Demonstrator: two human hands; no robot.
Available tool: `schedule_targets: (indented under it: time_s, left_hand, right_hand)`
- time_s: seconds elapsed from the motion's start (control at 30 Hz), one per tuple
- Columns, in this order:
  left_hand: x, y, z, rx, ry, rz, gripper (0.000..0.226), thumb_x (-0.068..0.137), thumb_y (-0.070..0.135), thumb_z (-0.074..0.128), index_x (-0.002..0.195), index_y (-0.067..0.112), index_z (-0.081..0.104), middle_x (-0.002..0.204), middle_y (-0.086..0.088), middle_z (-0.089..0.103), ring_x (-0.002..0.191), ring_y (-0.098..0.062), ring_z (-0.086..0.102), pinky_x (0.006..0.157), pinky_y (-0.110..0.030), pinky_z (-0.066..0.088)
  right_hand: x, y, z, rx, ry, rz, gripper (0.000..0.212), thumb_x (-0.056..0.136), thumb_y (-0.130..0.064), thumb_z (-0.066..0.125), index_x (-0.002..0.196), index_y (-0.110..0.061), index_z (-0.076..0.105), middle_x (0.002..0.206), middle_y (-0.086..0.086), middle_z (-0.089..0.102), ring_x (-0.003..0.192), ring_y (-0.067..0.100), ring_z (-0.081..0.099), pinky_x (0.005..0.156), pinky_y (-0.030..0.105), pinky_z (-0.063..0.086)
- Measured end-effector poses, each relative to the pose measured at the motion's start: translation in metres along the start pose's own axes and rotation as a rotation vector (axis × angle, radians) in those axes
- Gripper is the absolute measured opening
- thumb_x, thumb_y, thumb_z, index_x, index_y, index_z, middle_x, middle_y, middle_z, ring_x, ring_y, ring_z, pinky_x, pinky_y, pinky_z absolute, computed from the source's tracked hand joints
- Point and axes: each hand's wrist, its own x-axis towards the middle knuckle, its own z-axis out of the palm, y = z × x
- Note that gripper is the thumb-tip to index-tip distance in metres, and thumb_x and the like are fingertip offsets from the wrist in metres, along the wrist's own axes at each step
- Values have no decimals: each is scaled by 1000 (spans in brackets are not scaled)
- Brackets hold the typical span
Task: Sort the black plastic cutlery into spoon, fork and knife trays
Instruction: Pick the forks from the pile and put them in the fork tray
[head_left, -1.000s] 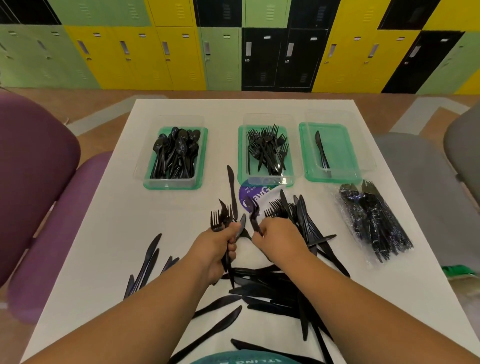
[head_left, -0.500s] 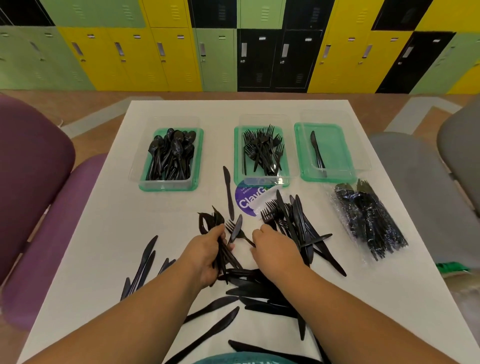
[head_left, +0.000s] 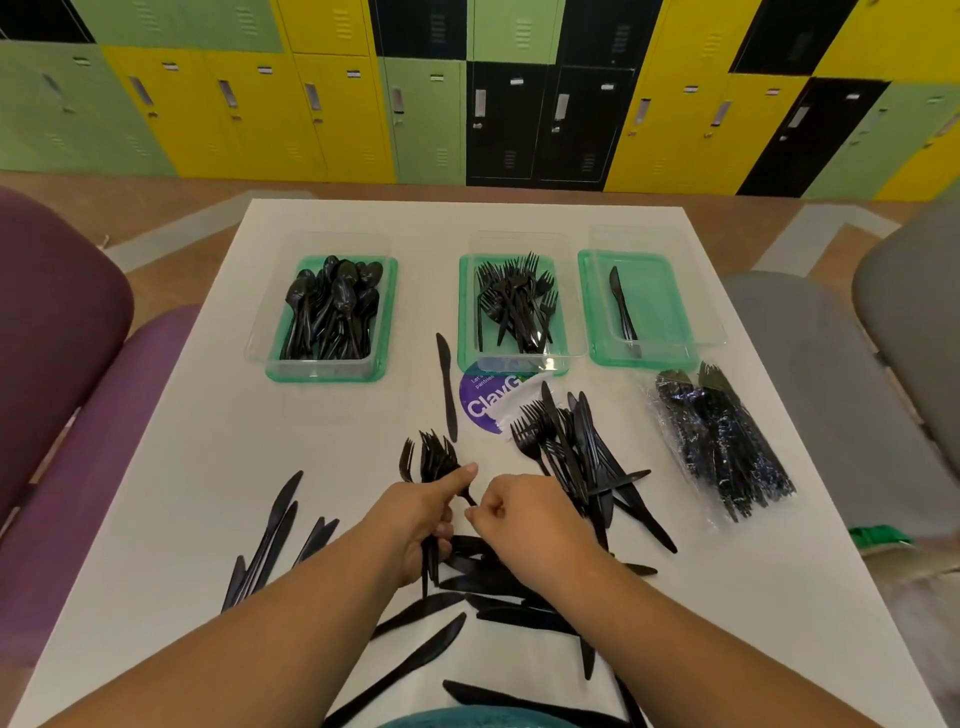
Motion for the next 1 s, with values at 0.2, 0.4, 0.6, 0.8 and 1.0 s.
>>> schedule_targets:
  time_s: [0.2, 0.4, 0.6, 0.8, 1.0]
  left_hand:
    - [-8, 0, 0, 24, -43, 27, 26, 86, 23, 67, 65, 10, 60, 39, 6, 36, 37, -7, 28, 39, -20, 30]
    - [-14, 5, -3, -62, -28, 48, 29, 91, 26, 60, 67, 12, 54, 40, 7, 33, 40, -8, 27, 42, -20, 29]
    - [-16, 3, -9, -40, -27, 65, 26, 90, 26, 63, 69, 11, 57, 45, 5, 33, 44, -9, 28, 43, -21, 31]
    - [-16, 4, -8, -7, -18, 95, 24, 89, 26, 65, 72, 9, 61, 53, 0, 42, 49, -12, 38, 50, -25, 40]
    - [-16, 7, -3, -8, -42, 126, 26, 94, 28, 55, 90, 4, 63, 76, -6, 61, 66, -15, 54, 63, -27, 48]
  right_hand:
    - [4, 5, -1, 119, 70, -77, 28, 98, -36, 46, 101, -18, 67, 71, -6, 54, 61, 4, 47, 58, 19, 36]
    - [47, 43, -18, -494, 277, 19, 41, 95, -42, 47, 125, -14, 53, 124, 6, 51, 111, 23, 51, 86, 34, 47]
    - [62, 54, -20, -466, 245, 143, 40, 91, -40, 55, 119, -11, 58, 120, 7, 52, 106, 24, 55, 87, 36, 48]
    - [61, 47, -15, -438, 165, 160, 33, 91, -34, 53, 113, -10, 61, 117, 7, 56, 104, 23, 59, 81, 31, 47]
    - [66, 42, -14, -446, 189, 116, 29, 89, -33, 52, 104, -10, 64, 105, 7, 62, 95, 24, 60, 71, 29, 44]
